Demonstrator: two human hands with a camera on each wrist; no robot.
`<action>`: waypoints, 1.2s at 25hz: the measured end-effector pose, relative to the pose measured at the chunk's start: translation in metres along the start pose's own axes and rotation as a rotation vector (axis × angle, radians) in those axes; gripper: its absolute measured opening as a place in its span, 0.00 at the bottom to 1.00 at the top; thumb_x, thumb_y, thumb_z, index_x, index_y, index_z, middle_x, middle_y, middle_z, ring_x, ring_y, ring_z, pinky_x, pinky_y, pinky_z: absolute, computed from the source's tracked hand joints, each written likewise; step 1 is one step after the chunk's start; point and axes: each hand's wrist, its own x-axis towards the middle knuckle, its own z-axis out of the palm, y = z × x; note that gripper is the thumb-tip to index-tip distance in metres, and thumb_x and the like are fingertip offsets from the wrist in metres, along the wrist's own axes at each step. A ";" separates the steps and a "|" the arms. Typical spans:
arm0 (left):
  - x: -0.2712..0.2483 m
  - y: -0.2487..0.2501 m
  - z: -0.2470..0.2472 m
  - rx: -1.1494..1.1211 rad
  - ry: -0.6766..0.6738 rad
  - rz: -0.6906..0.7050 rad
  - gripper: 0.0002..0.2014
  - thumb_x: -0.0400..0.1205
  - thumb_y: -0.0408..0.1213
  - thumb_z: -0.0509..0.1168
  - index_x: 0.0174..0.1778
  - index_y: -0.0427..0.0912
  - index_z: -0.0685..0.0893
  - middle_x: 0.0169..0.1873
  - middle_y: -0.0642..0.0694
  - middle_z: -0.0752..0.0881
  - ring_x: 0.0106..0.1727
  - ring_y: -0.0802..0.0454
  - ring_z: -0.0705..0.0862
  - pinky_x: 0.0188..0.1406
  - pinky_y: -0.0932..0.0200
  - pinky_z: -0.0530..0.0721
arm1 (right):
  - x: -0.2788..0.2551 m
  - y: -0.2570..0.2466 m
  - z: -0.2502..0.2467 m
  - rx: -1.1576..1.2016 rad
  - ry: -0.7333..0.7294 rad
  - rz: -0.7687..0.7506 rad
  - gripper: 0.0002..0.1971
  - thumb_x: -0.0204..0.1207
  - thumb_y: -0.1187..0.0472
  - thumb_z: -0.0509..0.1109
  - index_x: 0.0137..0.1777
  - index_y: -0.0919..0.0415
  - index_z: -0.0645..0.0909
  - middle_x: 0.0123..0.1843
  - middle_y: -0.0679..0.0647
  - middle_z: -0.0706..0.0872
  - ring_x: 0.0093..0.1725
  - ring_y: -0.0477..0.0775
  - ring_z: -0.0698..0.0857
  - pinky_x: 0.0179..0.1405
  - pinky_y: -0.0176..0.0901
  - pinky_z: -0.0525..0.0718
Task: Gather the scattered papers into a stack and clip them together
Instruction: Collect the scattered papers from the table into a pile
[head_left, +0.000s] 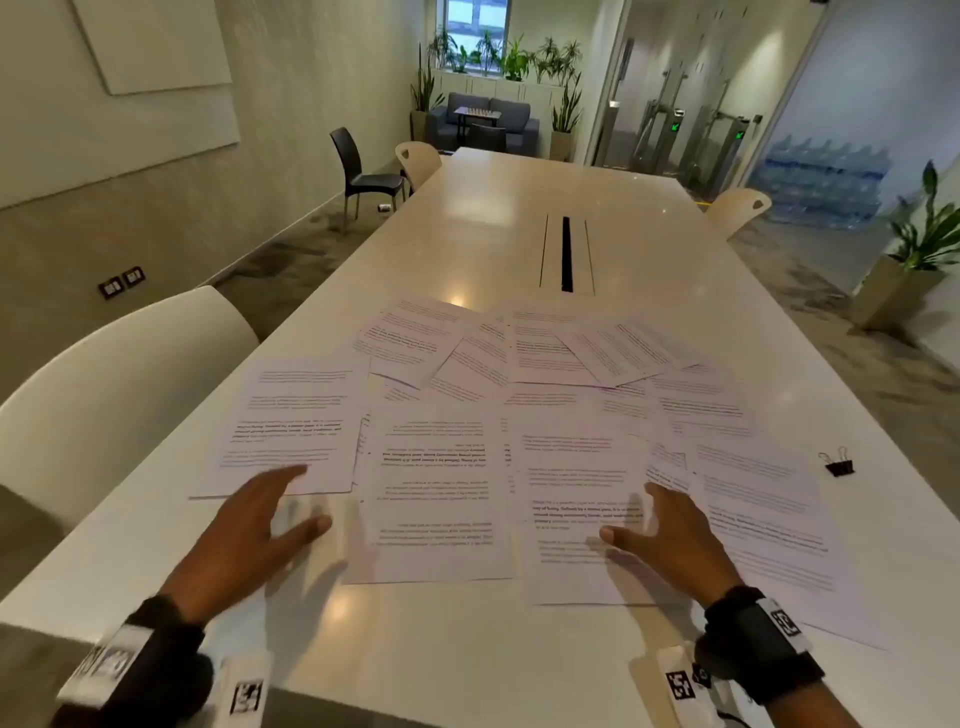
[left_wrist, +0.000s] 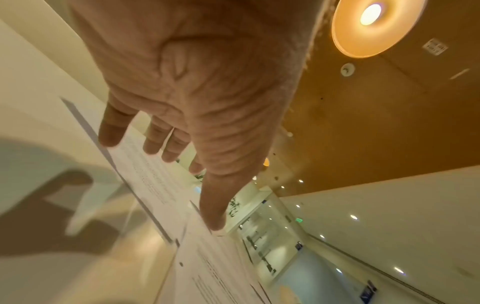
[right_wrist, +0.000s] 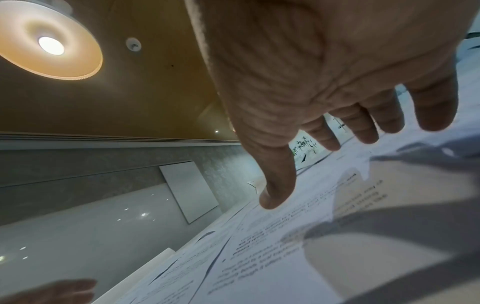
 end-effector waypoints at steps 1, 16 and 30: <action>0.019 -0.006 0.000 0.057 -0.012 -0.027 0.52 0.76 0.73 0.70 0.94 0.54 0.64 0.94 0.46 0.68 0.93 0.40 0.68 0.89 0.32 0.72 | 0.002 0.002 0.004 -0.009 0.016 0.011 0.50 0.69 0.30 0.83 0.85 0.57 0.71 0.85 0.58 0.77 0.83 0.63 0.76 0.76 0.61 0.80; 0.048 0.001 0.059 0.412 -0.144 0.017 0.65 0.64 0.96 0.41 0.89 0.55 0.69 0.92 0.42 0.69 0.92 0.37 0.67 0.85 0.27 0.74 | -0.005 -0.046 0.059 -0.167 0.005 0.110 0.67 0.58 0.13 0.66 0.92 0.54 0.59 0.93 0.60 0.64 0.93 0.64 0.63 0.87 0.68 0.72; 0.038 0.049 0.077 0.317 0.005 -0.088 0.37 0.80 0.77 0.63 0.79 0.57 0.79 0.87 0.50 0.76 0.87 0.45 0.74 0.83 0.30 0.71 | -0.014 -0.061 0.057 -0.194 0.044 0.168 0.61 0.67 0.15 0.67 0.94 0.50 0.56 0.97 0.57 0.55 0.96 0.62 0.55 0.91 0.66 0.62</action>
